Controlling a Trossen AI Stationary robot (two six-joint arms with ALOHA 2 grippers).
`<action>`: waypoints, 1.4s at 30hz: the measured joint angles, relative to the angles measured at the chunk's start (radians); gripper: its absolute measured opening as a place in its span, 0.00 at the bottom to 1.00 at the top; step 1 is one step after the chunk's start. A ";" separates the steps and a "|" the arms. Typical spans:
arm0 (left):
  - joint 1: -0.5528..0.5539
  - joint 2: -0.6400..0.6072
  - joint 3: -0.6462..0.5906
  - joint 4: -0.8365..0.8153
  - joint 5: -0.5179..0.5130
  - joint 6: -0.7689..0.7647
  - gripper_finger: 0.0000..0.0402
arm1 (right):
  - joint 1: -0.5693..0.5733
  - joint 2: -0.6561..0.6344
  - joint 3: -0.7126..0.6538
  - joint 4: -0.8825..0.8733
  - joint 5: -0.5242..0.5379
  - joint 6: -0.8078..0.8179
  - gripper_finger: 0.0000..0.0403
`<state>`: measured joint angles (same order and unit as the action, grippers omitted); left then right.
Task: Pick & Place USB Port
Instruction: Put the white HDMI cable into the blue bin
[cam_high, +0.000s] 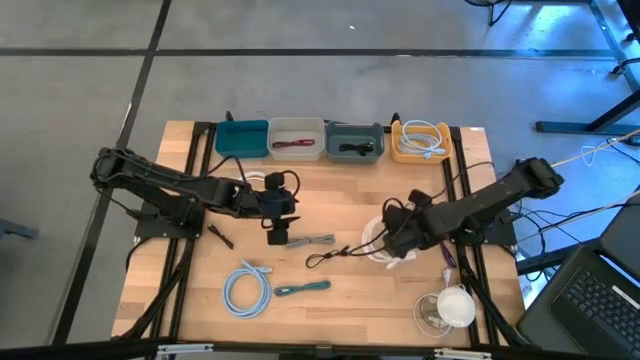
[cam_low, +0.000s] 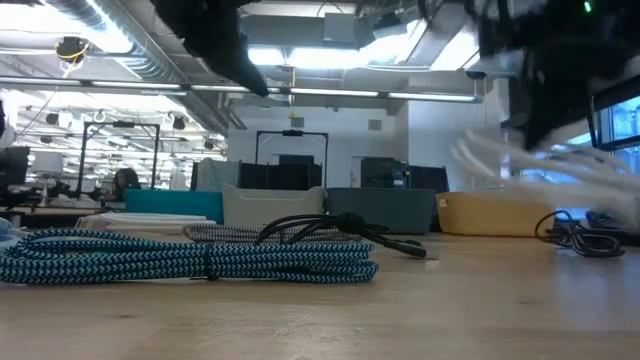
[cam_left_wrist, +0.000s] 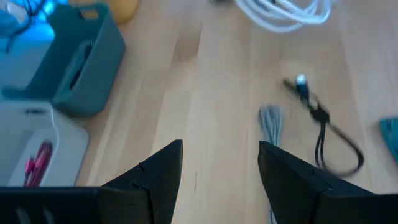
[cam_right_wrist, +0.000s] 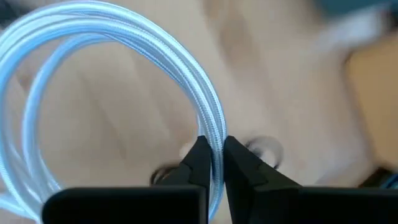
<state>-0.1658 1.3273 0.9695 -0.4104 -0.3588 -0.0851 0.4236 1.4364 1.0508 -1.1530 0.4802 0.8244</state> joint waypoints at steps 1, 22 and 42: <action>0.000 0.002 0.000 0.022 0.000 0.014 0.50 | -0.001 -0.015 0.018 0.004 0.035 -0.021 0.05; 0.119 0.114 -0.001 0.688 0.509 0.328 0.50 | -0.028 -0.070 0.328 0.303 0.360 -0.713 0.05; 0.167 0.114 -0.001 0.872 0.736 0.285 0.50 | -0.179 -0.070 0.330 0.544 0.211 -0.990 0.05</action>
<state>0.0012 1.4410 0.9684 0.4611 0.3774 0.1996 0.2443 1.3659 1.3811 -0.6091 0.6917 -0.1654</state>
